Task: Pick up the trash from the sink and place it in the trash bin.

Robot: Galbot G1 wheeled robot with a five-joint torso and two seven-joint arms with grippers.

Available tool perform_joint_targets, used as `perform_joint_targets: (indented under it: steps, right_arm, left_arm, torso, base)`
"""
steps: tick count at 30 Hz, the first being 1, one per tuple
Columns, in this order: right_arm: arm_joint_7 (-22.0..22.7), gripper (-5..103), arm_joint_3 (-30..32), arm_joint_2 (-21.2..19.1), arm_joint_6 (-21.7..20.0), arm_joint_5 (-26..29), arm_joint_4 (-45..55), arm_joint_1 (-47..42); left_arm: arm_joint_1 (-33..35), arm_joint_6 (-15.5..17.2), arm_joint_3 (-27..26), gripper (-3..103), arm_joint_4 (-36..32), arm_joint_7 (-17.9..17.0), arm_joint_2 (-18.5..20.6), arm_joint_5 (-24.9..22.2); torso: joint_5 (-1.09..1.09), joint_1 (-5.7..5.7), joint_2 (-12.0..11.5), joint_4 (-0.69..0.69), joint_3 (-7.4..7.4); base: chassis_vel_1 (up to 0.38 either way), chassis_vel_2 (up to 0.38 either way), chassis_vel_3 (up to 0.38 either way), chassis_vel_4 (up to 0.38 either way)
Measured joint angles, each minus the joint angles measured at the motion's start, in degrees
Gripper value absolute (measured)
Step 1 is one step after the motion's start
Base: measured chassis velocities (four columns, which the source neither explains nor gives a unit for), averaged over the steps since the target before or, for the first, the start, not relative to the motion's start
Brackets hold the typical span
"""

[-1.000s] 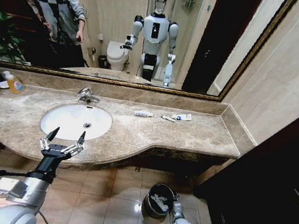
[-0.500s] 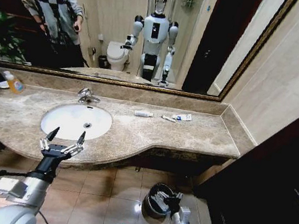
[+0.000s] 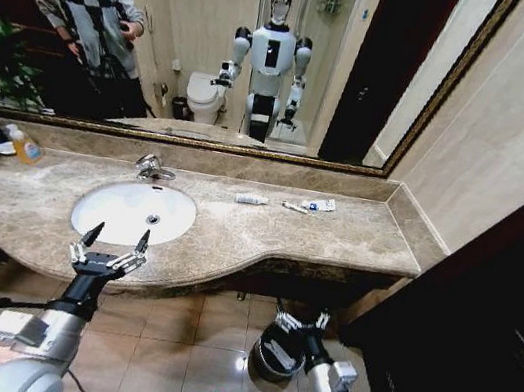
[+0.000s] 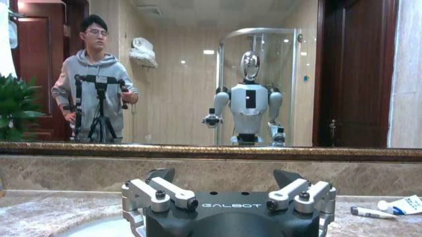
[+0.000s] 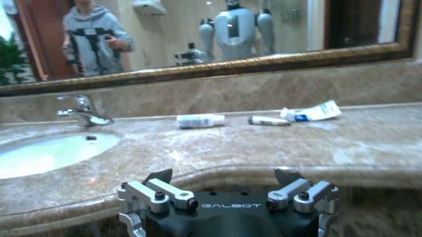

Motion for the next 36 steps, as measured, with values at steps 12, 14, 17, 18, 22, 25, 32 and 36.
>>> perform_joint_targets:
  steps: [12,14,17,18,22,25,32,36]
  right_arm:
    - [0.21,100,-1.72,-9.61,-4.7,5.78,-8.07,18.24]
    - [0.84,100,-2.9,-11.64,-5.63,7.47,-11.85,24.66]
    - [2.41,100,-4.67,-12.68,-6.66,8.77,-17.58,33.19]
    - [2.88,100,-5.0,-12.67,-6.9,8.81,-18.96,34.96]
    - [5.83,100,-7.22,-11.3,-9.41,8.14,-27.78,44.61]
    - [6.87,100,-8.32,-10.29,-9.58,8.16,-31.63,48.65]
    - [8.81,100,-10.51,-6.66,-8.23,8.32,-43.62,60.32]
    - [9.09,100,-10.71,-3.73,-7.62,9.44,-51.58,65.75]
  left_arm:
    - [-0.01,0.0,0.0,100,0.0,0.0,0.0,0.0]
    - [0.0,0.0,0.0,100,0.0,0.0,0.0,0.0]
    - [0.0,0.0,0.0,100,0.0,-0.01,0.0,0.0]
    - [0.0,0.0,0.0,100,0.0,0.0,0.0,0.0]
    - [0.0,0.0,0.0,100,0.0,-0.01,0.0,0.0]
    - [0.0,0.0,0.0,100,0.0,-0.01,0.0,0.0]
    - [0.0,0.0,0.0,100,0.0,-0.01,0.0,0.0]
    - [0.0,0.0,0.0,100,0.0,0.0,0.0,0.0]
  torso:
    - [0.01,0.0,0.0,0.0,0.0]
    - [0.02,0.0,-0.01,0.0,0.0]
    - [0.01,0.0,-0.01,0.01,0.0]
    - [0.02,0.0,-0.01,0.01,0.0]
    - [0.01,0.01,-0.02,0.01,0.01]
    - [0.02,0.0,-0.02,0.01,0.01]
    - [0.01,0.0,-0.02,0.01,0.01]
    - [0.01,0.0,-0.02,0.0,0.0]
  base:
    - [0.0,0.0,0.0,0.0]
    - [0.0,0.0,0.0,0.0]
    - [0.0,0.0,0.0,0.0]
    - [0.0,0.0,0.0,0.0]
    - [0.0,0.0,0.0,0.0]
    - [0.0,0.0,0.0,0.0]
    - [0.0,0.0,0.0,0.0]
    - [0.0,0.0,0.0,0.0]
